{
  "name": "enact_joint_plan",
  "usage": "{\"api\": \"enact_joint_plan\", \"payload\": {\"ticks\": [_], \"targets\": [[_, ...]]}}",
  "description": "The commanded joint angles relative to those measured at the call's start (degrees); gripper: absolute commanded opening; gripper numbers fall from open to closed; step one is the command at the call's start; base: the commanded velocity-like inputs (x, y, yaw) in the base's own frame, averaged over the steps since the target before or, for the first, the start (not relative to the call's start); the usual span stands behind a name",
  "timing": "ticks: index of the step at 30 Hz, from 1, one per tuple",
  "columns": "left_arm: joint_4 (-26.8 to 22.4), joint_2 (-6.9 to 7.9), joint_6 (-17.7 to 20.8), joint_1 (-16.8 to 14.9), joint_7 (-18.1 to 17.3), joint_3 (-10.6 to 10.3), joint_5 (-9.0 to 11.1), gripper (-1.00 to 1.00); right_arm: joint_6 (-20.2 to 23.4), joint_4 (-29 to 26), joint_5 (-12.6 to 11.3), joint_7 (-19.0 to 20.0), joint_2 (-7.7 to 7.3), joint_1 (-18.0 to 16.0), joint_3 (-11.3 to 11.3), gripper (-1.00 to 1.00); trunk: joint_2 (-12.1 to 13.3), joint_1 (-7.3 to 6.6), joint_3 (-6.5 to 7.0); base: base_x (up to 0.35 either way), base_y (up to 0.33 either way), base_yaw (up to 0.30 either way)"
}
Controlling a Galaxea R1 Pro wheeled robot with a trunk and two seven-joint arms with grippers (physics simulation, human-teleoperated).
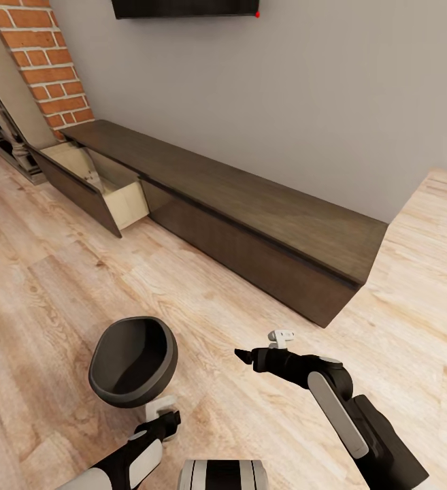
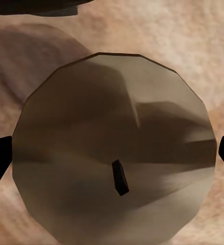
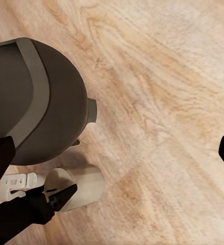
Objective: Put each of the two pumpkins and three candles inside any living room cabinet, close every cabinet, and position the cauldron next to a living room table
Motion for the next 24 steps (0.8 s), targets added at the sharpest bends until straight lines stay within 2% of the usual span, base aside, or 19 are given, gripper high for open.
{"api": "enact_joint_plan", "payload": {"ticks": [1,6,13,22,24], "targets": [[0.0,0.02,-0.3,0.0,0.2,-0.5,0.5,-1.0,0.2,0.0,0.2,0.2,-0.03,0.0,0.0,1.0,0.0,-0.01,-0.04,0.0,0.0,0.0],[0.1,0.01,-0.3,0.0,0.2,-0.6,0.2,-1.0,0.2,0.0,0.2,0.2,-0.03,0.0,0.0,1.0,0.0,-0.01,-0.04,-0.003,0.0,0.0],[0.1,0.02,-0.3,0.0,0.1,-0.6,0.2,-1.0,0.2,0.0,0.2,0.2,-0.03,0.0,0.0,1.0,0.0,-0.01,-0.04,-0.147,0.0,0.0],[-0.2,-0.01,-0.3,0.0,0.1,-0.6,0.2,-1.0,0.2,0.0,0.1,0.2,-0.03,0.0,0.0,1.0,0.0,-0.01,-0.04,-0.06,0.0,0.0],[-0.4,-0.05,-0.3,0.0,0.2,-0.5,0.2,-1.0,0.2,0.0,0.1,0.2,-0.03,0.0,0.0,1.0,0.0,-0.06,0.41,-0.01,0.0,0.0]]}}
